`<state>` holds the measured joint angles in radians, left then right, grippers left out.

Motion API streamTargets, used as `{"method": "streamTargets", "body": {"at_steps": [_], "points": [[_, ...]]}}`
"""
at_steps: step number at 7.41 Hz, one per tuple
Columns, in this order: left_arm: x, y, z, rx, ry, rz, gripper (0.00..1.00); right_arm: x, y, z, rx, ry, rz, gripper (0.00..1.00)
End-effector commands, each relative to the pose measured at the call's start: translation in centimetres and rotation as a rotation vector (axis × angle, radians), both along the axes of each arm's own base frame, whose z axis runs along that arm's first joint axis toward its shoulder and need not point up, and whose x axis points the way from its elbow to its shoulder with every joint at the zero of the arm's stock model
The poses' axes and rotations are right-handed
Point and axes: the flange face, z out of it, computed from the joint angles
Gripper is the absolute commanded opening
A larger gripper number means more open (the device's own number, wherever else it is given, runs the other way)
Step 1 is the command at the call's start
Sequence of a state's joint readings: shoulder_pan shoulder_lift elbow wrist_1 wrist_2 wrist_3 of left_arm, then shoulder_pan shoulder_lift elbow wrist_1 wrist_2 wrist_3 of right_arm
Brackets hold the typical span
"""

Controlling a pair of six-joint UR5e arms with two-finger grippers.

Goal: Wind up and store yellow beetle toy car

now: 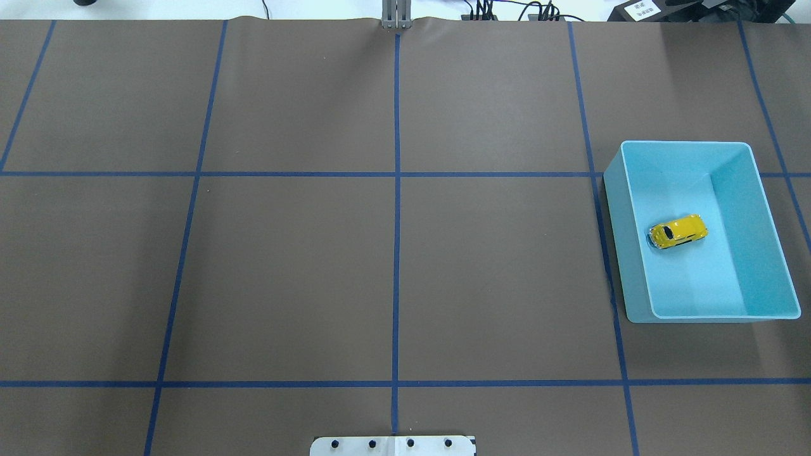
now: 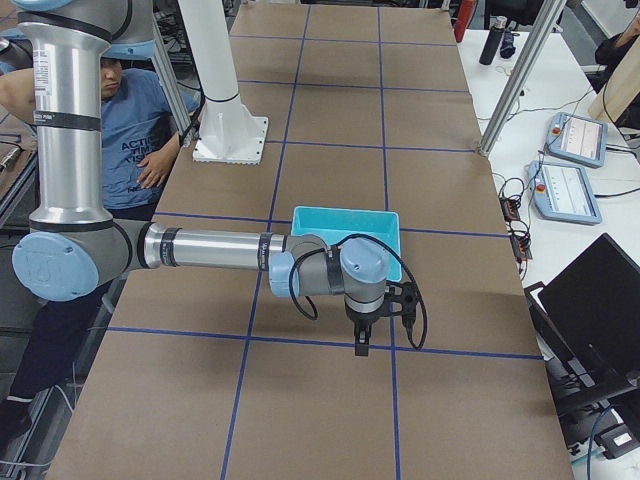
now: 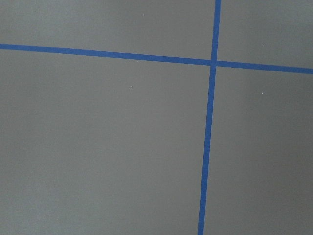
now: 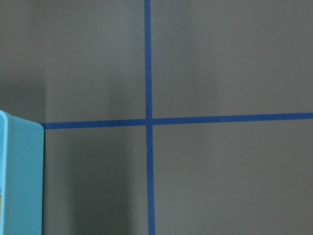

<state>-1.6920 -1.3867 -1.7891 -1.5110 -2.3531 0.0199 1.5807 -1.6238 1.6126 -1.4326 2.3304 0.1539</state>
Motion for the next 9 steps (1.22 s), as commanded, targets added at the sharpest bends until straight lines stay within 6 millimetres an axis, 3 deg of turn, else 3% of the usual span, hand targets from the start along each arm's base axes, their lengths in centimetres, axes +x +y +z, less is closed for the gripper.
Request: {"method": "streamTargets", "body": {"at_steps": [1, 9], "points": [[0.0, 0.0, -0.05, 0.001, 0.0, 0.0, 1.0, -0.09, -0.78, -1.62, -0.037, -0.019, 0.066, 1.0], [-0.01, -0.08, -0.11, 0.002, 0.0, 0.0, 1.0, -0.23, 0.01, -1.01, -0.051, -0.037, 0.067, 1.0]]}}
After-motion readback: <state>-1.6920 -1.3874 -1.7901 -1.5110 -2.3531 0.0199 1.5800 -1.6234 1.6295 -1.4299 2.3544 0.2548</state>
